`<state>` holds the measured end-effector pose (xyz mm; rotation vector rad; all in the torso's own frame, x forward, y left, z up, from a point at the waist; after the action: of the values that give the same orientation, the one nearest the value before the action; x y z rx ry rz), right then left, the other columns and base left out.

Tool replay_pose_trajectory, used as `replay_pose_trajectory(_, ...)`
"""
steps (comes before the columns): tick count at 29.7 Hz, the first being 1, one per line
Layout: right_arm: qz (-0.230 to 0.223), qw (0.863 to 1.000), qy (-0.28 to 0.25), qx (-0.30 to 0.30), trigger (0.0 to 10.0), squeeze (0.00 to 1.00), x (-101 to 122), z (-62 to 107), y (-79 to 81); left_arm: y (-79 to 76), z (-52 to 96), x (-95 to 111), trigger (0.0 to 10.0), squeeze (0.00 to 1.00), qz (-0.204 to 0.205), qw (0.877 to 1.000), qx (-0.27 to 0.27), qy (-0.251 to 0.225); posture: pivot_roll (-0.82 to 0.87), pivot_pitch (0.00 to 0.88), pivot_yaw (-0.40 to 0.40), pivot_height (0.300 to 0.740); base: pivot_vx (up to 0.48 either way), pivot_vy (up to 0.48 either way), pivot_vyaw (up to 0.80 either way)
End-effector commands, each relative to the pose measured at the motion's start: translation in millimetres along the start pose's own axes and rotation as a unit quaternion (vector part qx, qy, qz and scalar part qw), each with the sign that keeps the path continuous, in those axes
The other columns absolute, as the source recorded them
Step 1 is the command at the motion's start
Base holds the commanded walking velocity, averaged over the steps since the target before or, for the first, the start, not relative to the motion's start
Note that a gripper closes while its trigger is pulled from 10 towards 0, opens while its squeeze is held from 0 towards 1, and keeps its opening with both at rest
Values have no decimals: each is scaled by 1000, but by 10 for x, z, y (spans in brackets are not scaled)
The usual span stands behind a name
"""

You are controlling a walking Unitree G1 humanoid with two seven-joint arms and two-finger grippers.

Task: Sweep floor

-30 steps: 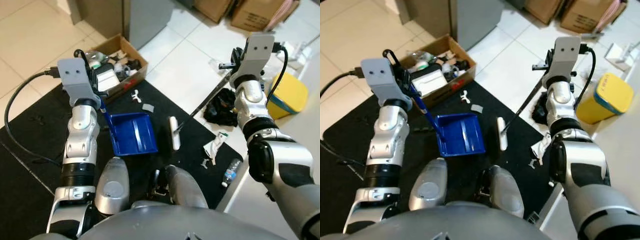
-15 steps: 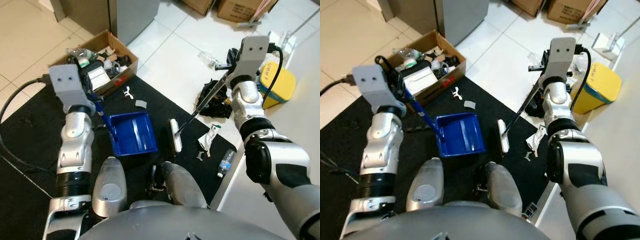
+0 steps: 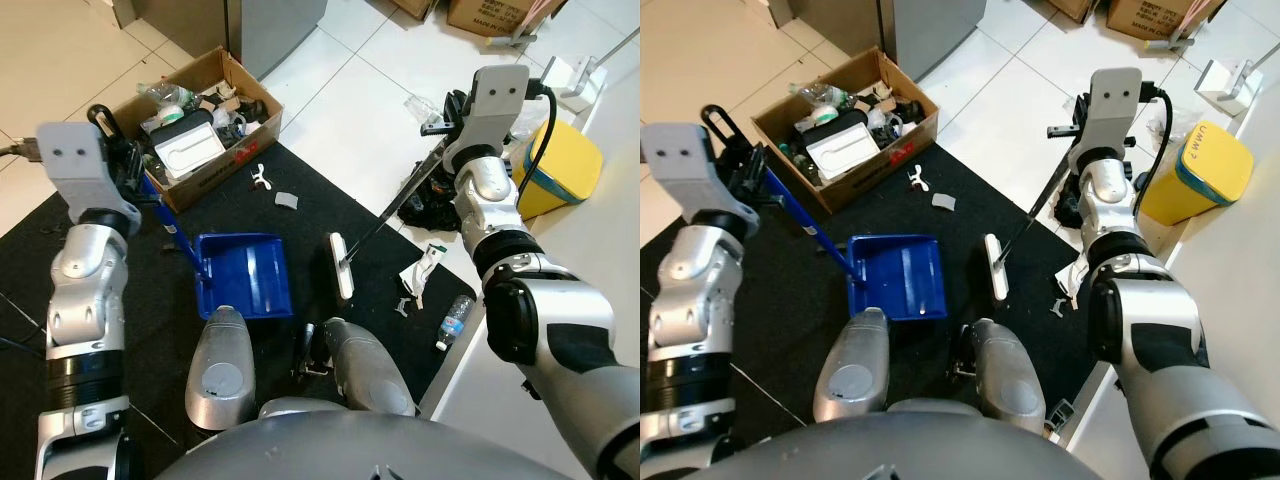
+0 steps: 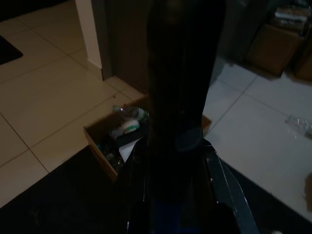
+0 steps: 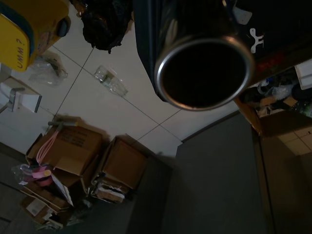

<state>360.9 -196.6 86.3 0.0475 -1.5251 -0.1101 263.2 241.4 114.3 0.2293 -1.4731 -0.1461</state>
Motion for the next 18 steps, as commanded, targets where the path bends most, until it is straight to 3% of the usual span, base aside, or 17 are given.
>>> replay_pose_trajectory(1,-1,1000,-2,-5,10000,0,26,-13,-25,30,-19,42,10000,0,-10,1000,2,-7,343,58,-162,740,0,0,0)
replay_pose_trajectory(8,-1,1000,-5,-16,10000,0,34,2,-103,-175,-105,74,10000,0,-9,1000,-6,-11,324,44,-149,740,0,0,0)
replay_pose_trajectory(18,0,1000,-4,-20,10000,0,21,13,-127,-151,-136,85,10000,0,1,1000,-4,-5,323,43,-149,740,0,430,0)
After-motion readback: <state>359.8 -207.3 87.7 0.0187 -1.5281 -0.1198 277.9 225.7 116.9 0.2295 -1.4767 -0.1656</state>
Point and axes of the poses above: a point about 5 cm out from each wrist's last joint towards the gripper, its own z axis pointing back from the gripper into the wrist, its own x axis along the axis of the wrist's last joint, y = z × x, the point moved 1 cm from there along -z, pointing out of the wrist towards the gripper, and after that the axes turned 10 degrees about -z, right-handed, at the moved point
